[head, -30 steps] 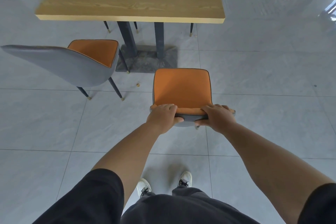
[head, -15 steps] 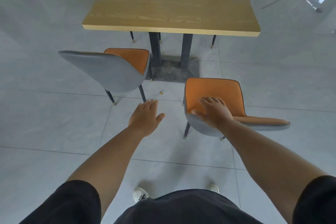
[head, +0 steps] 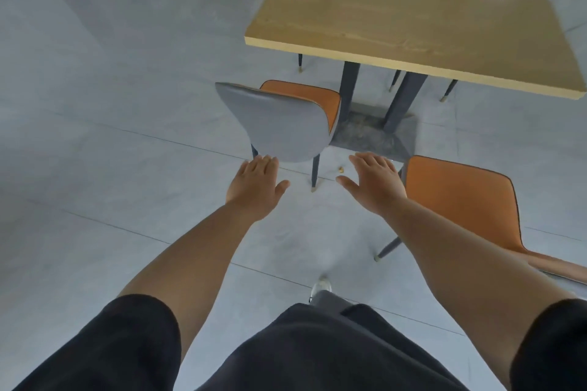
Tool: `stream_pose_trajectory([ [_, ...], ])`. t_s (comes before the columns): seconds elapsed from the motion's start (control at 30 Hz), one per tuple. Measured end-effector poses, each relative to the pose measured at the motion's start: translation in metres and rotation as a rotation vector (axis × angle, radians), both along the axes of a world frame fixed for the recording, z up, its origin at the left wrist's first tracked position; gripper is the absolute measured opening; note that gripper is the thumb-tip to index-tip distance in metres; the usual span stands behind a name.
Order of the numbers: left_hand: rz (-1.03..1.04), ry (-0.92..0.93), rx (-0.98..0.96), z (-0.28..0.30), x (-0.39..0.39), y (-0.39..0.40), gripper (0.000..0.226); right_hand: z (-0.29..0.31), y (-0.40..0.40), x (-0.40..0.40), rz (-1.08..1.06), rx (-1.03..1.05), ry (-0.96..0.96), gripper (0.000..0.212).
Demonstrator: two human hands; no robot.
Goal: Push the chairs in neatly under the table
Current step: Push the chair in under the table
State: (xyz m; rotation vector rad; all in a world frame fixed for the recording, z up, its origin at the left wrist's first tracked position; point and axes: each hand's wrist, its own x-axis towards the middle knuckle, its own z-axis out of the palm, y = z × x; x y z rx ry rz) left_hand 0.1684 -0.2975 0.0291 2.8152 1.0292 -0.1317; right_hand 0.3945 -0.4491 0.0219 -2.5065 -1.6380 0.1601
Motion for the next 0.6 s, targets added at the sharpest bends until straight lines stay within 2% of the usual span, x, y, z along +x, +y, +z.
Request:
stream_pose_trajectory([
  [0.6, 0.074, 0.01, 0.03, 0.011, 0.045, 0.204, 0.066, 0.008, 0.226, 0.032, 0.139, 0.019, -0.025, 0.065],
])
